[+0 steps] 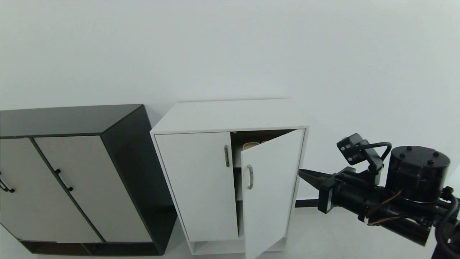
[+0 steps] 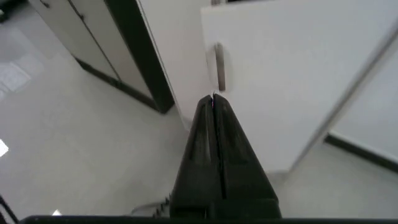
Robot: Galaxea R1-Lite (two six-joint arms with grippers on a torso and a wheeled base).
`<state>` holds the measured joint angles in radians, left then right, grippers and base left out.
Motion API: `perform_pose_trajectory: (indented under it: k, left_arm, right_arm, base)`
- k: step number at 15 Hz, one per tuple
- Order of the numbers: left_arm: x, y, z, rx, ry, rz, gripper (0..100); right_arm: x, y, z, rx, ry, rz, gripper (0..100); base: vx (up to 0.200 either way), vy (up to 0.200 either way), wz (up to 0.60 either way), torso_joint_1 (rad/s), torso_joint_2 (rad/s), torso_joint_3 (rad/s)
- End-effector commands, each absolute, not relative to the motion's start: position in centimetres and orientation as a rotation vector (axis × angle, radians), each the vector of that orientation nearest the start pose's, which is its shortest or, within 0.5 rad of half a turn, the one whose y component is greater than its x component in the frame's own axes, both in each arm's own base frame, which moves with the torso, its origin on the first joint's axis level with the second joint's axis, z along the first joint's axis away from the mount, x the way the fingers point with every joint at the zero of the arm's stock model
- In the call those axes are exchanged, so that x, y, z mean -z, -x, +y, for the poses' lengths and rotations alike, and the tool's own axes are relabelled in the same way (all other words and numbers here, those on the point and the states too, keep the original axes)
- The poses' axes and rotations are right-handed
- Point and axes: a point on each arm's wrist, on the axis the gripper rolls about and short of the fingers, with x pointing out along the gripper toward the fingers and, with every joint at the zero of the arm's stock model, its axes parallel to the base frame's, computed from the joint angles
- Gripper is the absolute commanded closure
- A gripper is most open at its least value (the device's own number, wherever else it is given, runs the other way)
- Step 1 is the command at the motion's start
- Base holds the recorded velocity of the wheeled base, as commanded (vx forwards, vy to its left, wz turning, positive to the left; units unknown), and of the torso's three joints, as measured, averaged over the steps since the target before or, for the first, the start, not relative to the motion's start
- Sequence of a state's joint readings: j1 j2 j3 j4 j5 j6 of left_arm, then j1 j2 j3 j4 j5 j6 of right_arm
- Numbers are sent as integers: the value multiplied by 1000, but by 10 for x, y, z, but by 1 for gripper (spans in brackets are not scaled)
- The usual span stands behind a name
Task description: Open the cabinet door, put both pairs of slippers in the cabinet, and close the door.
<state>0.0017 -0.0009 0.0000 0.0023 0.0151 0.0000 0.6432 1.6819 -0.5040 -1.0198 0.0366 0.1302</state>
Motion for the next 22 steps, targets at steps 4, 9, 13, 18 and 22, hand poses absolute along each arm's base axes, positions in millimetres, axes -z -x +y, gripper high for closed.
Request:
perform_pose_trajectory:
  k: [4,9,13,18,22]
  left_arm:
    - [-75,23,0,-17,0,3,100]
    - [-75,23,0,-18,3,3,100]
    - [-75,23,0,-17,0,3,100]
    - [-75,23,0,-17,0,3,100]
    - [-75,23,0,-15,0,3,100]
  right_arm:
    - [-111,-221,190,-665,-53,229,100]
    - [-103,-214,194,-690,-38,259,100]
    - [-99,-215,195,-690,-35,275,100]
    - [-78,-246,214,-664,-64,254,100]
    - [-66,-281,219,-612,-78,236,100]
  base:
    - [200,0,0,5,7,4]
    - [200,0,0,2,4,0]
    - [0,0,0,0,0,0]
    - [0,0,0,0,0,0]
    - [0,0,0,0,0,0]
